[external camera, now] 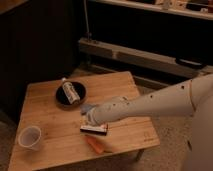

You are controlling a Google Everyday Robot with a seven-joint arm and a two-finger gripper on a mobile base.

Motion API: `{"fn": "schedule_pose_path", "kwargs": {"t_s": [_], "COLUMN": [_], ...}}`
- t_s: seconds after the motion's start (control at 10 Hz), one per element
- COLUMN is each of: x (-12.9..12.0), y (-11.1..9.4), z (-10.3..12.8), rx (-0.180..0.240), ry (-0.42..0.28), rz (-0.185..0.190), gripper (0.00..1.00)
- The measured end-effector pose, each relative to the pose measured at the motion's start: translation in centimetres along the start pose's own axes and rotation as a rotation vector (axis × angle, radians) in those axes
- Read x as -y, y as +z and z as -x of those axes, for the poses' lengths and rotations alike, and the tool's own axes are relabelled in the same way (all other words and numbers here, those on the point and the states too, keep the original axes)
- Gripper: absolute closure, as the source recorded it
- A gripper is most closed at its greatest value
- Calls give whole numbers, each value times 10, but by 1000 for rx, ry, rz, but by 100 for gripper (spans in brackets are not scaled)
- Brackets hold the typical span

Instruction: Pick up the ceramic cup

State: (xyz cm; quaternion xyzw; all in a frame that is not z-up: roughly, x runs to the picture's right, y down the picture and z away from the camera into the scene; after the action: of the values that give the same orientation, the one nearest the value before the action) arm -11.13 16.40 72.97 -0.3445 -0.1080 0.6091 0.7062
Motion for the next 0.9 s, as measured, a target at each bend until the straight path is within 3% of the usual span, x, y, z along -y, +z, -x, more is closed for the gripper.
{"fn": "schedule_pose_path", "kwargs": {"t_s": [0.9], "x": [-2], "y": [-1], "z": [4], "rx": [2], "ry": [-4], "rz": [6], "gripper": [96]}}
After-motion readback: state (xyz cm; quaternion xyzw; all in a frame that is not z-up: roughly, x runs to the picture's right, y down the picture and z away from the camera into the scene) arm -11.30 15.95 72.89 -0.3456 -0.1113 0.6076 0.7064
